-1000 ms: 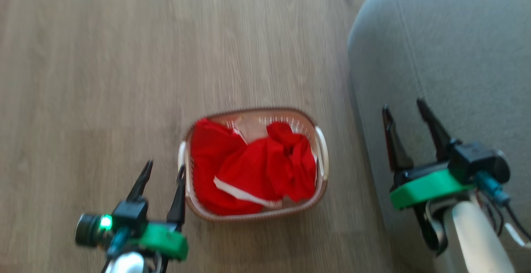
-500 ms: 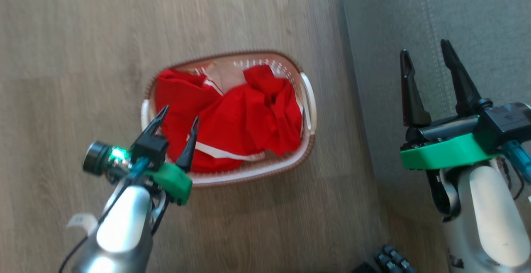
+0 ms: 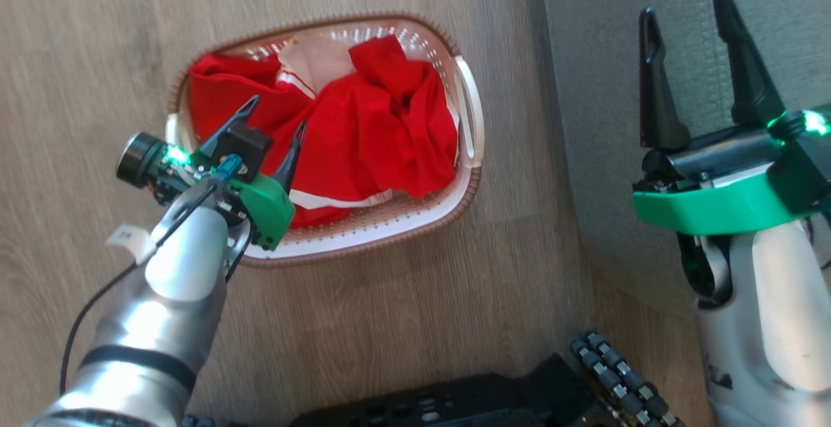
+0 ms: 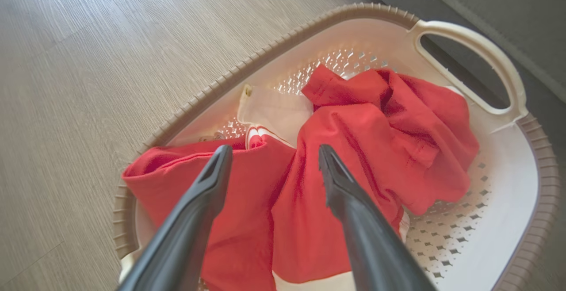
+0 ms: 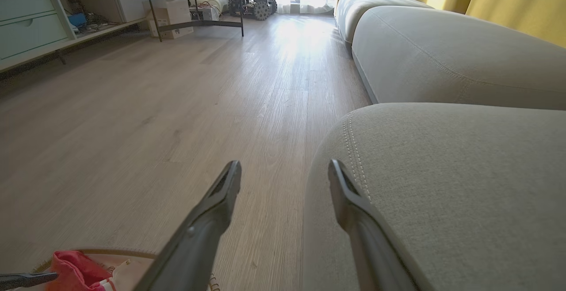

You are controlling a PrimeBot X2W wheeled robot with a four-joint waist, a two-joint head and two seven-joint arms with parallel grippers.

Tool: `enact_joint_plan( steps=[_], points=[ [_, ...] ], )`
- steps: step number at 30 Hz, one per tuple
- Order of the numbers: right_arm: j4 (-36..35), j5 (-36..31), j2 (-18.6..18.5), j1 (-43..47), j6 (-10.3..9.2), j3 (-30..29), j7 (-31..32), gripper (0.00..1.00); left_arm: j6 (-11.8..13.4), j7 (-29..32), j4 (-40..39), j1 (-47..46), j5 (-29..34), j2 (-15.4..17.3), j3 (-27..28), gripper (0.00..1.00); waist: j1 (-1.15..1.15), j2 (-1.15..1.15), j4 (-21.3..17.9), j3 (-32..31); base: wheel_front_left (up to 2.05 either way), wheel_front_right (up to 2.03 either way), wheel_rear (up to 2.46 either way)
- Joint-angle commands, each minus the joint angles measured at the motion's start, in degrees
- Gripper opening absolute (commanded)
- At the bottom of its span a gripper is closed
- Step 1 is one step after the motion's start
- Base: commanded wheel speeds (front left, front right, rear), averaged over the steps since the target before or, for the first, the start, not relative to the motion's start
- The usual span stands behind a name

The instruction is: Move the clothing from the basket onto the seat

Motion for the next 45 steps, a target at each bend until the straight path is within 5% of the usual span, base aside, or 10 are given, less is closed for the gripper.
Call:
enact_joint_plan(
  steps=[1, 31, 33, 37, 45],
  points=[
    [-2.3, 0.4, 0.3, 0.1, -0.02, 1.2, -0.5, 1.00, -0.2, 0.1, 0.2, 0.1, 0.5, 1.7, 0.5, 1.00, -0.01, 0.00, -0.5, 1.7, 0.00, 0.00, 0.00],
    [-4.4, 2.2, 0.3, -1.6, -0.02, 4.7, -0.5, 1.00, 2.6, 6.8, 14.5, -14.1, 3.6, 2.4, -6.1, 0.98, -0.01, 0.00, -3.4, 8.2, 0.00, 0.00, 0.00],
    [-4.4, 2.3, 0.3, -1.6, -0.02, 4.9, -0.5, 1.00, 2.5, 7.0, 14.7, -14.3, 3.4, 2.1, -6.2, 0.50, -0.01, 0.00, -3.5, 8.3, 0.00, 0.00, 0.00],
    [-4.2, 2.6, 0.3, -1.7, -0.02, 5.0, -0.5, 1.00, 2.1, 6.3, 15.0, -14.3, 2.4, 1.8, -6.2, 0.00, -0.01, 0.00, -3.6, 8.1, 0.00, 0.00, 0.00],
    [-2.4, 2.8, 0.3, -1.5, -0.02, 4.4, -0.5, 1.00, 1.0, 1.4, 15.1, -11.8, -1.7, -0.4, -4.8, 0.00, -0.01, 0.00, -1.9, 4.1, 0.00, 0.00, 0.00]
  ],
)
